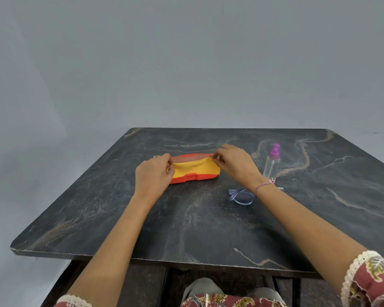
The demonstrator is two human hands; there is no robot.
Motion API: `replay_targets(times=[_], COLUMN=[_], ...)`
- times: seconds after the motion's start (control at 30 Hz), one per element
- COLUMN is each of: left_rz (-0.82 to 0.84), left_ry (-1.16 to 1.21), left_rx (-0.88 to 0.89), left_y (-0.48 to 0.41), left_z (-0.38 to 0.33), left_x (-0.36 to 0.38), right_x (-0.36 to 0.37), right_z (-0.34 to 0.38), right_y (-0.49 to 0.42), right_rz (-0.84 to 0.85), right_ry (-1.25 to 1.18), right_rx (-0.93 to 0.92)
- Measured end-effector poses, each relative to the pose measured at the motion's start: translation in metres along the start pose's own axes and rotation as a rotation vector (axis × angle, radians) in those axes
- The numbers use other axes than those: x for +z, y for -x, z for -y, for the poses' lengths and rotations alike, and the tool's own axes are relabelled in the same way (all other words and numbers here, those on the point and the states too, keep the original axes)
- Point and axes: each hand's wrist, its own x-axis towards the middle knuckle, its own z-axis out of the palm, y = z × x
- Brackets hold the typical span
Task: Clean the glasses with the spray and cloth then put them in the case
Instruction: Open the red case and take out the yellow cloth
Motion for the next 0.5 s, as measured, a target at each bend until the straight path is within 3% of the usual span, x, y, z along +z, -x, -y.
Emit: replay_targets(times=[0.2, 0.37, 0.5], left_rz=[0.022, 0.078, 0.218], left_ry=[0.256, 0.620, 0.988], left_rx=[-0.095, -0.212, -0.440], left_y=[0.002, -0.004, -0.008], left_z=[-0.003, -0.010, -0.016], left_x=[-0.015, -0.026, -0.036], right_x=[-0.009, -0.019, -0.026], right_z=[-0.009, -0.003, 0.006], right_y=[0.009, 0.012, 0.009], right_rz=[-0.056, -0.124, -0.059], right_ry=[-0.315, -0.689, -1.041], right_rx=[0.024, 0.286, 0.485])
